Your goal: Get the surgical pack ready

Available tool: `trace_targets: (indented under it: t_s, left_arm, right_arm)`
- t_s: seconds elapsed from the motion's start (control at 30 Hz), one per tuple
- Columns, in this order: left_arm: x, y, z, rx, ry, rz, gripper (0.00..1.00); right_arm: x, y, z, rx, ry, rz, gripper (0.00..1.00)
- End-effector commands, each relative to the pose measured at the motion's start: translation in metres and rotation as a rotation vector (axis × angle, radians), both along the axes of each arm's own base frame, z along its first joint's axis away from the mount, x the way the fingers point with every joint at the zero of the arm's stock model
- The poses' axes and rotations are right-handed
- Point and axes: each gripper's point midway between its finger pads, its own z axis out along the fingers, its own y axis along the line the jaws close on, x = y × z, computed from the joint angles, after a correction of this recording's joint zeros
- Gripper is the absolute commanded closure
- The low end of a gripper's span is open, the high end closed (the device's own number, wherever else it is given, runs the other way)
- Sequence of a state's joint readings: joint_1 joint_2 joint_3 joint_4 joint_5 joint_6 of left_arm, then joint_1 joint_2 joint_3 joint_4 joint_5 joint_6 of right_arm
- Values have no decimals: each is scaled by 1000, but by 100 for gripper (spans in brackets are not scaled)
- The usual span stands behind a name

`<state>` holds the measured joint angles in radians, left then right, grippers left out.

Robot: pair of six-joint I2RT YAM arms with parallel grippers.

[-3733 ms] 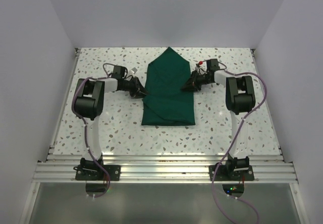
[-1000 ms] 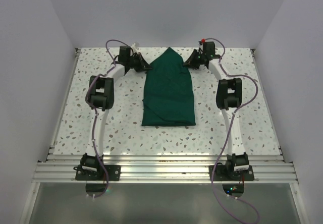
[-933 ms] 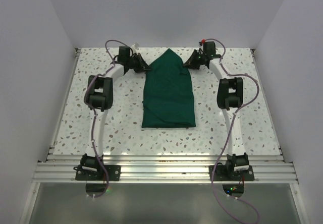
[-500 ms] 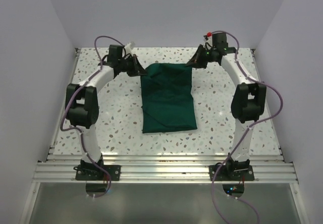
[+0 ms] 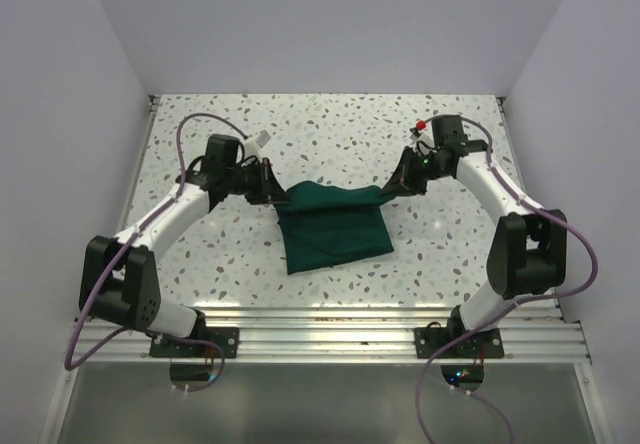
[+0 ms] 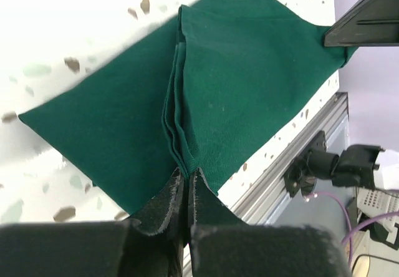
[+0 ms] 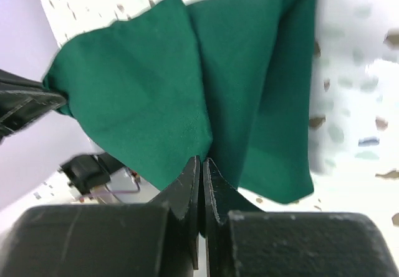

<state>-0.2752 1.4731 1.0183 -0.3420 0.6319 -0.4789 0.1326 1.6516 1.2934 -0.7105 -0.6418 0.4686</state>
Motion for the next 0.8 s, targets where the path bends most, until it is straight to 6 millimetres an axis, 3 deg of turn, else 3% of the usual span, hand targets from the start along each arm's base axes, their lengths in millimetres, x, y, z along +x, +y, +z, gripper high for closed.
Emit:
trace_targets:
  t_s: [0.0,0.13,0.37,0.57,0.67,0.77]
  left_arm:
    - [-22,6,-6,-6,23,5,100]
    - [-46,10,-29,-15,66,17,100]
    - [-68,0,-37,-59,89,-13,96]
    - [-89,-8,-38,-89,93,-55,79]
    - [-97,-10,-40,-103,93,-77,67]
    - [-102,-11,-34,-113,66,-112,58]
  right_arm:
    - [-34,-3,-2,-2,5,51,100]
    - [-50,-6,-15,-8,29,50,100]
    - [-63,-17,-40,-86,78,66,100]
    - [-67,-20,-59,-105,117,63,100]
    - [-69,-23,-71,-124,153,62,93]
    - [-63,-23,-65,-128,126,70,71]
